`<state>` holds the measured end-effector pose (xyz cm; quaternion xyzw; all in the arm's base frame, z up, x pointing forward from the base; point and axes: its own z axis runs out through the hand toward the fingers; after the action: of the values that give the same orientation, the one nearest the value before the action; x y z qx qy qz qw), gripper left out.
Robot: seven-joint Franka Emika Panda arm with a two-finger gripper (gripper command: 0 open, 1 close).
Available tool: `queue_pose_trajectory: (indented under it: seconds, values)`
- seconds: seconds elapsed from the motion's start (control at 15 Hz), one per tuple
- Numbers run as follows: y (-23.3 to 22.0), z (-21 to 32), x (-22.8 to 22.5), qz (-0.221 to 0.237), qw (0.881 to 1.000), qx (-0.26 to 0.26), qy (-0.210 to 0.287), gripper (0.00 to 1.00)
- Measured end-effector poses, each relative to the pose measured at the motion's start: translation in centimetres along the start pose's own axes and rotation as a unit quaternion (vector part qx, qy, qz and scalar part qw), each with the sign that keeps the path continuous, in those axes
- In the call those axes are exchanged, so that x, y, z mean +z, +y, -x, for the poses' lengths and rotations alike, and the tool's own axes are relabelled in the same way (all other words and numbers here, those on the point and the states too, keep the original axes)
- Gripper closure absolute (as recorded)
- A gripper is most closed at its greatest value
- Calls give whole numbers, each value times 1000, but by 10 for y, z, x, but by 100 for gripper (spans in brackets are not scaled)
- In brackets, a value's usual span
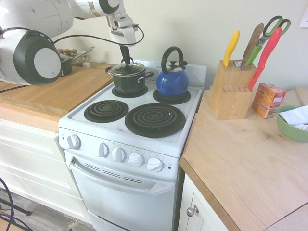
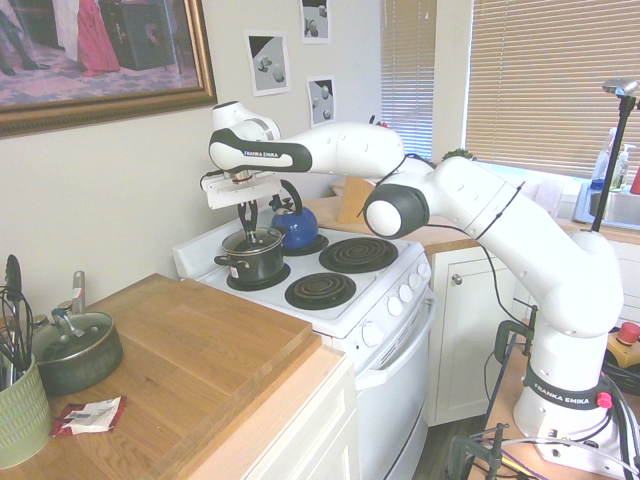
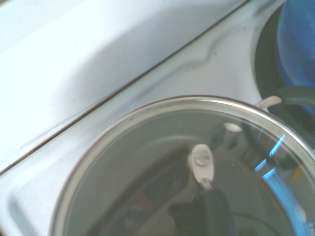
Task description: Cover the lid of the pot
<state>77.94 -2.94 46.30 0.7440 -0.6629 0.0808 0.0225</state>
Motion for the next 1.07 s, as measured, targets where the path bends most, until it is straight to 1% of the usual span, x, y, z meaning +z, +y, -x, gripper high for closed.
queue_pose_trajectory:
  seconds: [0.07,0.47,0.73,0.8,0.93,1.07]
  values:
    - [0,0,0,0,1000,0,0,0]
    - [0,3,0,2,1000,-16,-4,0]
    - [4,8,-4,18,1000,-23,-7,0]
    - [5,11,-10,18,999,-25,-8,0]
    - [8,18,-36,7,999,-30,-8,0]
    - [18,31,-82,-6,999,-43,-11,0]
